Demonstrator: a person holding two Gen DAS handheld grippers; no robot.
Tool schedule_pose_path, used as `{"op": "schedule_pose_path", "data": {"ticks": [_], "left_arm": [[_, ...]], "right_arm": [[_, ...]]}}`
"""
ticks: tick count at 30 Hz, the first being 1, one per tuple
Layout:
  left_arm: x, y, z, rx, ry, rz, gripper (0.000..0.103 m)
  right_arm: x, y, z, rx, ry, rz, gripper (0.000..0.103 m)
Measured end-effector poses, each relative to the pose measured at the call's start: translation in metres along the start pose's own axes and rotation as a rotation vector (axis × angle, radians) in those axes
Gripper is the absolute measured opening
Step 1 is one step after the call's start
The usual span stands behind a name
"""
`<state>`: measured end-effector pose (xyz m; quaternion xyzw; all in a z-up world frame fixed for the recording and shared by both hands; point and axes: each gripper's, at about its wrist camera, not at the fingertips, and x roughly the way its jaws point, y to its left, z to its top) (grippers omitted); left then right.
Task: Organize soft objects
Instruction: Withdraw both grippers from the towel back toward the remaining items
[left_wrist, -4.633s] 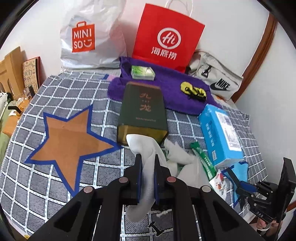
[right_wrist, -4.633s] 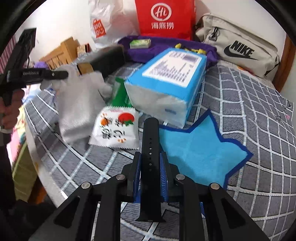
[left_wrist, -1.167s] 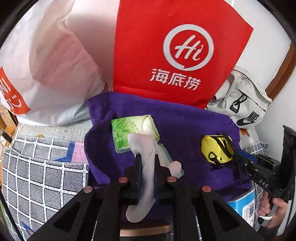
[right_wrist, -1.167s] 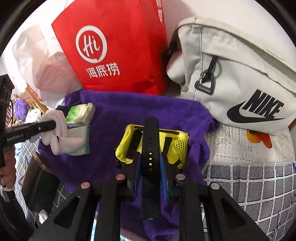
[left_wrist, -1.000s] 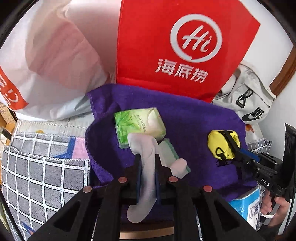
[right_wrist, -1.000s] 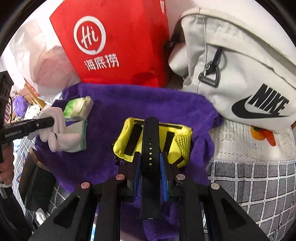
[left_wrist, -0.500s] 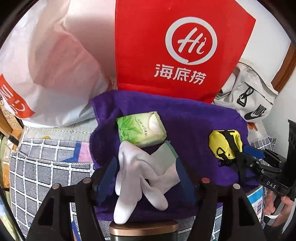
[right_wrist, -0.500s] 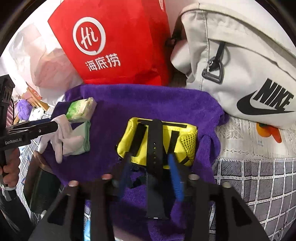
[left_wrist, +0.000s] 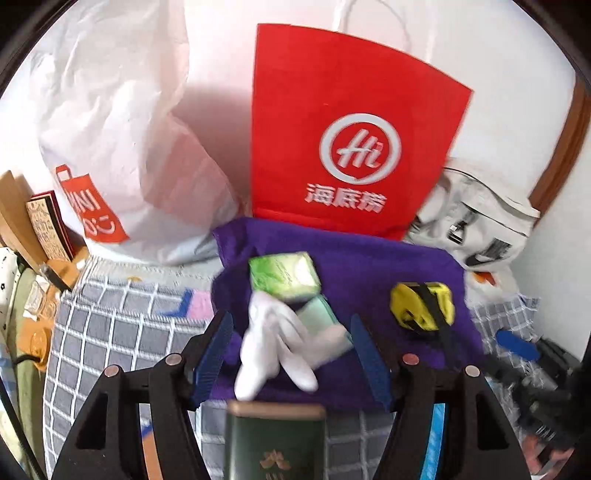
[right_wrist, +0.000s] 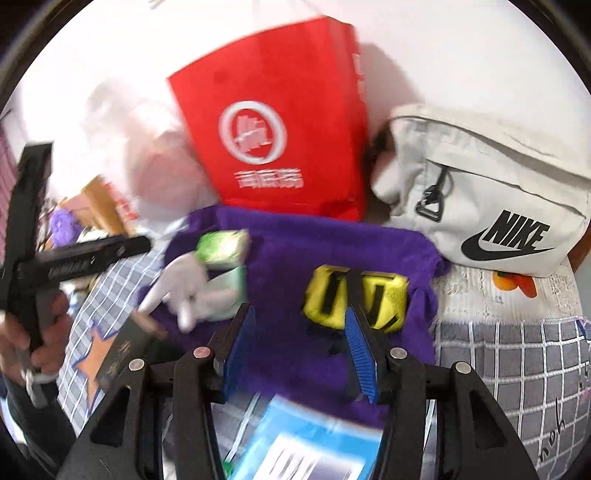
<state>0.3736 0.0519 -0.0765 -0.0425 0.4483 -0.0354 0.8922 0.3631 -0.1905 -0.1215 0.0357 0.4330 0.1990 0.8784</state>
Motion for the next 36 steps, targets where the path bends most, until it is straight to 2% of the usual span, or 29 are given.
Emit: {"op": "schedule_pose_path", "data": {"ticks": [4,10,14,16,18,19,24,29,36], "left_arm": [[-0.033,-0.008,-0.021,0.044,-0.032,0.010,0.065],[-0.071,-0.005,-0.065,0.040,-0.051,0.016,0.065],[-0.090,0.000,-0.099,0.029,-0.055,-0.004,0.065],[-0.099,0.005,-0.118,0.012,-0.060,-0.006,0.065],[-0.105,0.011,-0.135,-0.013,-0.065,-0.001,0.065],[-0.108,0.013,-0.142,-0.025,-0.066,-0.003,0.065],[-0.111,0.023,-0.176,-0.065,-0.056,-0.013,0.065],[-0.107,0.025,-0.206,-0.064,-0.035,-0.016,0.065],[-0.101,0.026,-0.215,-0.053,-0.031,-0.016,0.065]], "right_arm": [[-0.019,0.017,-0.032,-0.007,0.026,0.014,0.050],[-0.045,0.037,-0.088,0.017,0.063,0.126,0.051],[-0.067,0.056,-0.122,-0.024,0.082,0.102,0.051],[-0.079,0.065,-0.138,-0.026,0.078,0.122,0.055],[-0.086,0.073,-0.155,-0.047,0.085,0.128,0.069],[-0.088,0.076,-0.161,-0.058,0.083,0.117,0.070],[-0.085,0.084,-0.191,-0.069,0.114,0.110,0.074],[-0.059,0.078,-0.208,-0.063,0.168,0.064,0.074],[-0.034,0.076,-0.210,-0.094,0.230,0.047,0.074]]}}
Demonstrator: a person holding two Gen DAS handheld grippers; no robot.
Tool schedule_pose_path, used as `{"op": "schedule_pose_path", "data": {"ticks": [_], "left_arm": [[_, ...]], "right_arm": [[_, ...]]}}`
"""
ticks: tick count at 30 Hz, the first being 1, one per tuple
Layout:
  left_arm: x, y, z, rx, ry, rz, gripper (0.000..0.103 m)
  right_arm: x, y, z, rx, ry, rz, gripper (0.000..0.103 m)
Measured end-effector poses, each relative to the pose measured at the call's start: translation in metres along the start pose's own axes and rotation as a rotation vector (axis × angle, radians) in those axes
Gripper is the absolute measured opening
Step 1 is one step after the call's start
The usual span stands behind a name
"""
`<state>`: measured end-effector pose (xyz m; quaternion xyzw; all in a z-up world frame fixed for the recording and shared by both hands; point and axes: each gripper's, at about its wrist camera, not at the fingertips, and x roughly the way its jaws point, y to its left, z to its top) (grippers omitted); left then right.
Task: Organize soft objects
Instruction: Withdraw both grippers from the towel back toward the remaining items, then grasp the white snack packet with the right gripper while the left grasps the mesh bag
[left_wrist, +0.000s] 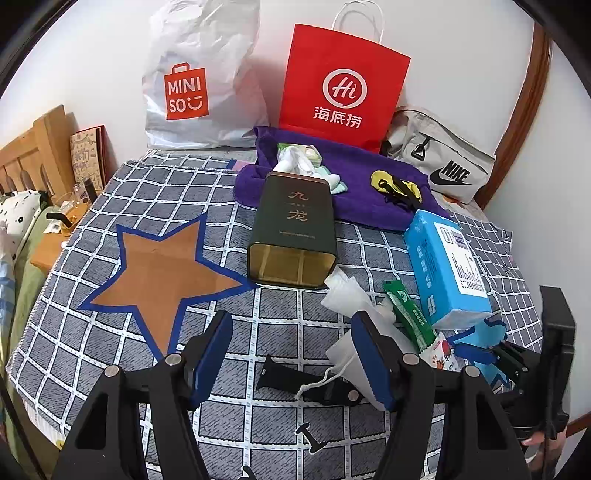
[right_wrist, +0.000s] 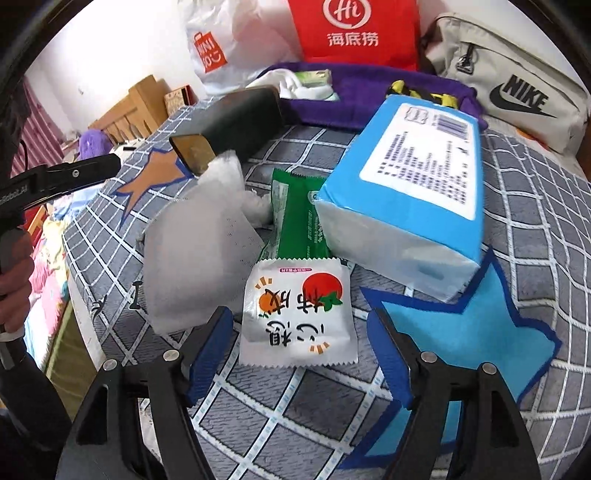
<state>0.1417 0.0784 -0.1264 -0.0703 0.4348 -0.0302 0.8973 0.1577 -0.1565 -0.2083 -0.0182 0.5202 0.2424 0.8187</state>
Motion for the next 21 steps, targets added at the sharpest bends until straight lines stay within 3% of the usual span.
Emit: {"op": "schedule_pose_path", "data": {"ticks": [3,4,5,15,21], "left_arm": [[0.003,0.000,-0.001,0.006,0.008,-0.008,0.065],[0.004,0.000,-0.002,0.007,0.010,-0.008,0.065],[0.005,0.000,-0.003,0.008,0.013,-0.009,0.065],[0.016,0.009,-0.011,-0.010,0.052,0.000,0.065],[0.024,-0.004,-0.015,0.010,0.079,-0.071,0.065]], "right_arm": [[0.006,0.004,0.002,-0.031,0.005,-0.025,0.073],[0.005,0.005,0.002,-0.043,0.002,-0.035,0.069],[0.004,0.006,0.001,-0.056,-0.003,-0.033,0.057],[-0.027,-0.005,-0.015,-0.028,-0.061,0.020,0.056],[-0.038,-0.020,-0.028,0.023,-0.086,-0.015,0.056]]}}
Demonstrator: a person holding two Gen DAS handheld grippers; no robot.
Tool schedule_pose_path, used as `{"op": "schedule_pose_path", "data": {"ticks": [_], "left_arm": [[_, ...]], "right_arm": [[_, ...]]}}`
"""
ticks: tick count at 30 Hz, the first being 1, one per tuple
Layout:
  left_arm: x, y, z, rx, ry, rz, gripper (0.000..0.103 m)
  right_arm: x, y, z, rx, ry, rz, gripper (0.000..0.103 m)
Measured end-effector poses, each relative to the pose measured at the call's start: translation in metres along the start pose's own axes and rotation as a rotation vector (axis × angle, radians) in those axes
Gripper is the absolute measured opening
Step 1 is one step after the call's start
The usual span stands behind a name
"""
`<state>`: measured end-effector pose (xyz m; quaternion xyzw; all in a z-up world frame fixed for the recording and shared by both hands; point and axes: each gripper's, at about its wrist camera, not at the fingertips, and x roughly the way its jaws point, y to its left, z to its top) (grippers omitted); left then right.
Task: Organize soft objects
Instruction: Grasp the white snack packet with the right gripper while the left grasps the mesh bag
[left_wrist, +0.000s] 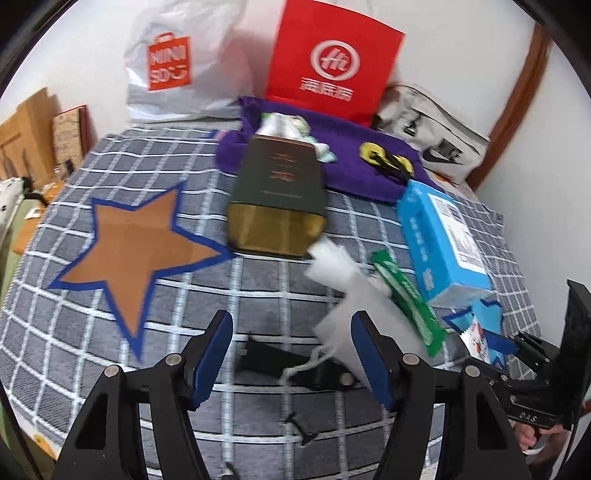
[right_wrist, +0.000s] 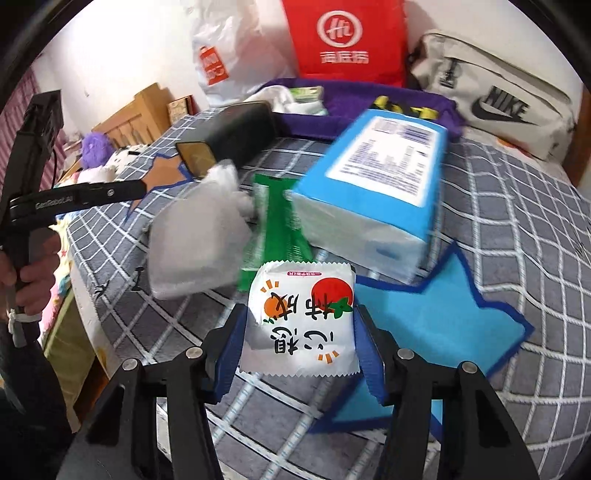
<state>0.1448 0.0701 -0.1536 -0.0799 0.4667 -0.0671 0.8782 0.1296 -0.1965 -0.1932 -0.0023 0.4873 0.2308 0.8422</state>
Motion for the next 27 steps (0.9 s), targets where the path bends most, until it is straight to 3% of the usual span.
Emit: {"op": "schedule_pose_path", "data": {"ticks": [8,9,10,11,16,27], "left_arm": [[0.027,-0.026,-0.002,0.022,0.071,-0.079,0.064],[0.029,-0.027,-0.003,0.024,0.074,-0.078,0.056],[0.030,-0.028,-0.003,0.022,0.074,-0.077,0.037],[0.031,-0.028,-0.002,0.017,0.077,-0.082,0.029],[0.022,-0.023,0.001,0.022,0.028,-0.093,0.010],[-0.001,-0.003,0.003,0.009,-0.031,-0.057,0.005]], "right_arm": [[-0.001,-0.009,-0.009,0.028,-0.016,0.008,0.056],[-0.001,-0.010,-0.009,0.032,-0.018,0.010,0.056],[-0.002,-0.011,-0.010,0.034,-0.019,0.013,0.056],[-0.002,-0.012,-0.011,0.037,-0.021,0.014,0.056],[-0.001,-0.015,-0.012,0.047,-0.024,0.015,0.056],[0.000,-0.016,-0.011,0.055,-0.023,0.015,0.056]]}}
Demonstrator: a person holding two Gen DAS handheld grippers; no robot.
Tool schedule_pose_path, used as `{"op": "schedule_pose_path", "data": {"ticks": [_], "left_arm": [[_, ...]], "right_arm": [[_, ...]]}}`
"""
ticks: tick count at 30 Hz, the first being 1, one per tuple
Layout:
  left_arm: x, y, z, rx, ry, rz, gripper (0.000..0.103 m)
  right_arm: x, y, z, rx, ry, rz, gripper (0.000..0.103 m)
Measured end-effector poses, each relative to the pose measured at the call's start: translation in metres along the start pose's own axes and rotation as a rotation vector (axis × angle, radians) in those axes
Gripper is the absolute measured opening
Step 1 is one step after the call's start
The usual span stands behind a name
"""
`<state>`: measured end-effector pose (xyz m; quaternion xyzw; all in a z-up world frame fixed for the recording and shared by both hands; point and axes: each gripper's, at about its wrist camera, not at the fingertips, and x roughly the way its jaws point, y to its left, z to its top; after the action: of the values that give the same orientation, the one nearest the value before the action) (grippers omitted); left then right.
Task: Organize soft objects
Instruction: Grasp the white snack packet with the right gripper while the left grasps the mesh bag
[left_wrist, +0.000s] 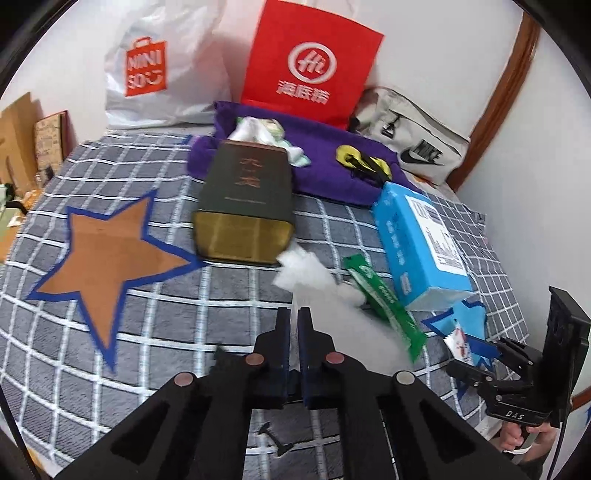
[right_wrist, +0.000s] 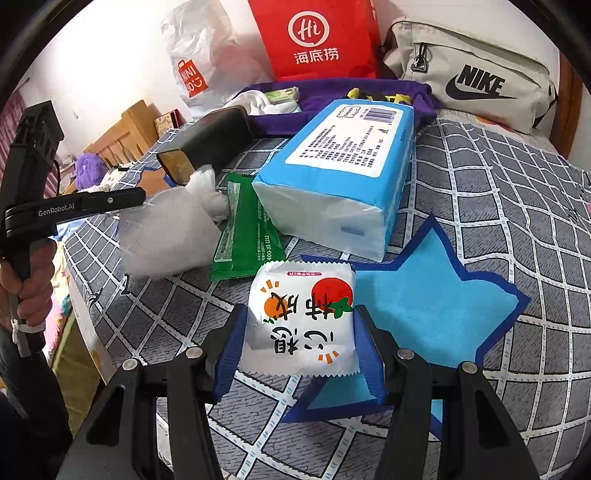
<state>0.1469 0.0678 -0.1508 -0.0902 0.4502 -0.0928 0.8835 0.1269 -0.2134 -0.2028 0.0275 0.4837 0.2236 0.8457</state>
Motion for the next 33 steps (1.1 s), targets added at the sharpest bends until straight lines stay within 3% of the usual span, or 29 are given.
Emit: {"op": "schedule_pose_path", "data": {"ticks": [6,9,14,17,21,23,25,27,29,31,33], "left_arm": [[-0.024,0.035,0.003,-0.080,-0.062,0.041,0.005],[-0.031,0.055,0.002,-0.114,-0.077,0.119,0.005],[-0.021,0.077,-0.003,-0.142,-0.035,0.179,0.005],[-0.011,0.079,-0.007,-0.144,0.004,0.170,0.007],[0.006,0.070,-0.012,-0.110,0.051,0.162,0.049],[0.009,0.063,-0.014,-0.086,0.043,0.156,0.055],[0.015,0.056,-0.015,-0.055,0.053,0.132,0.070],[0.021,0.049,-0.017,-0.024,0.061,0.149,0.072],[0.030,0.041,-0.019,0.012,0.086,0.165,0.077],[0.036,0.032,-0.021,0.042,0.093,0.177,0.089],[0.039,0.028,-0.021,0.045,0.084,0.170,0.091]], "right_arm": [[-0.003,0.000,0.000,0.002,-0.004,-0.001,0.056],[-0.005,0.002,-0.001,-0.003,-0.006,-0.004,0.056],[-0.005,0.002,-0.001,-0.005,-0.003,-0.006,0.056],[-0.002,0.003,-0.001,-0.005,0.006,-0.007,0.056],[0.001,0.003,-0.001,-0.007,0.014,-0.011,0.056],[0.001,0.002,-0.001,-0.006,0.015,-0.014,0.056],[0.002,0.000,-0.001,0.000,0.016,-0.019,0.056],[0.003,-0.003,-0.001,0.005,0.018,-0.024,0.056],[0.003,-0.006,-0.001,0.010,0.019,-0.029,0.056],[0.003,-0.009,-0.001,0.021,0.016,-0.034,0.056],[0.000,-0.011,-0.001,0.026,0.005,-0.033,0.056]]}}
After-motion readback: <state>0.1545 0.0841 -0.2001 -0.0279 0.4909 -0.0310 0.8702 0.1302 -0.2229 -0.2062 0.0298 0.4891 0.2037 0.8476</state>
